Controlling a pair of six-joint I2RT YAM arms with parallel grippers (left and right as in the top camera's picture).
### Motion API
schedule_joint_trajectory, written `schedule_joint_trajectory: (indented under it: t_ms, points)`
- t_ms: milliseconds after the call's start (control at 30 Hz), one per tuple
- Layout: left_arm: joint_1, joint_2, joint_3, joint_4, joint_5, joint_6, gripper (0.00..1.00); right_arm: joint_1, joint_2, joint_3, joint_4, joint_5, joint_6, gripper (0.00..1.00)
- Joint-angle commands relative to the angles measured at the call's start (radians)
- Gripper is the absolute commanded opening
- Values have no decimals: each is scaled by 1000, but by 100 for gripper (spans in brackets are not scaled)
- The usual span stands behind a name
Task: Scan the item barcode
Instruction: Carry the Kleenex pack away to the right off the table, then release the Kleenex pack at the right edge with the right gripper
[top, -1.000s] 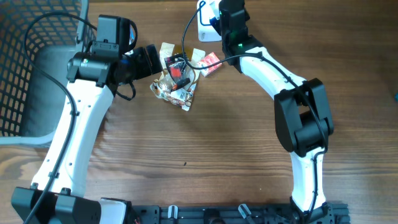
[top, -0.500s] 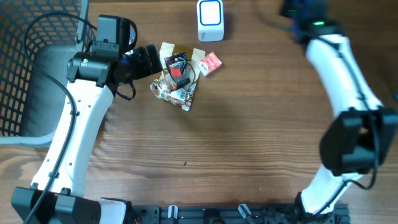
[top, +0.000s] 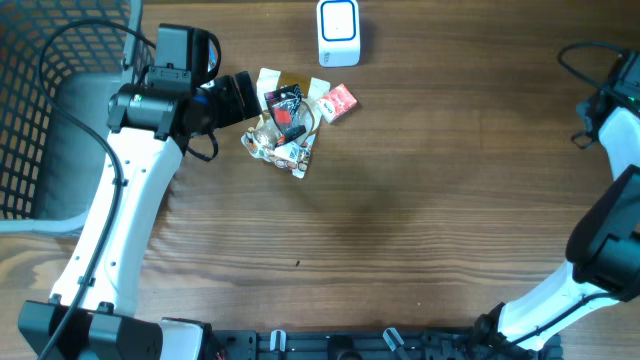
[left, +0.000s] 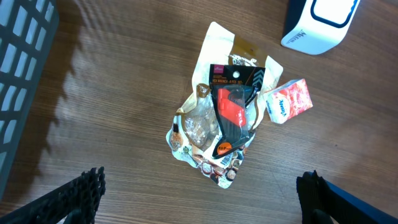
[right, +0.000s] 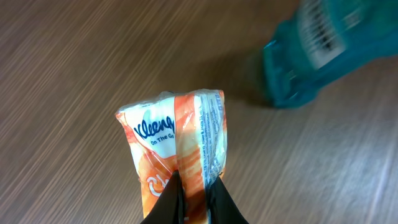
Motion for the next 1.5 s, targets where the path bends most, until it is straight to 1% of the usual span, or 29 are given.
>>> schedule_joint_trajectory:
  t_ms: [0,33,67,100,133,200,333,433,467,500,600,633,667,700,733,800,867,900,1033,1167,1400,1467]
  points:
    - [2,4,3,2,-6,-9,100,-47,-4,-6,81,64,-131,8]
    - [2,4,3,2,-6,-9,100,-52,-4,-6,105,27,-193,27]
    - [2,4,3,2,-6,-9,100,-53,-4,-6,127,-31,-257,50]
    - [2,4,3,2,-6,-9,100,-53,-4,-6,140,-87,-311,82]
    - [2,4,3,2,-6,-9,100,-53,-4,-6,145,-155,-340,100]
    - [2,4,3,2,-6,-9,100,-53,-4,-6,145,-219,-326,100]
    - [2,4,3,2,-6,-9,100,-42,-4,-6,124,-465,-328,100]
    - [2,4,3,2,-6,-9,100,-16,-4,-6,77,-480,-327,100]
    - [2,4,3,2,-6,-9,100,-10,-4,-6,45,-480,-325,99]
    - [2,4,3,2,-6,-9,100,-6,-4,-6,22,-480,-325,94]
    - [2,4,3,2,-6,-9,100,11,-4,-6,-126,-480,-325,70]
    - [2,4,3,2,-6,-9,100,11,-4,-6,-190,-480,-326,40]
    - [2,4,3,2,-6,-9,100,11,-4,-6,-217,-476,-327,27]
    - [2,4,3,2,-6,-9,100,11,-4,-8,-241,-429,-325,16]
    - [2,4,3,2,-6,-9,100,11,-4,-23,-240,-323,-313,12]
    - [2,4,3,2,-6,-9,100,11,-4,-63,-211,-180,-264,11]
    - [2,4,3,2,-6,-9,100,11,-4,-121,-145,-99,-262,10]
    - [2,4,3,2,-6,-9,100,11,-4,-141,-125,-77,-262,8]
    - [2,4,3,2,-6,-9,100,11,-4,-231,5,-31,-262,4]
    - [2,4,3,2,-6,-9,100,0,-4,-253,60,89,-264,5]
    - [2,4,3,2,-6,-9,100,-66,-4,-253,121,92,-275,6]
    - [2,4,3,2,-6,-9,100,-77,-4,-253,131,61,-274,6]
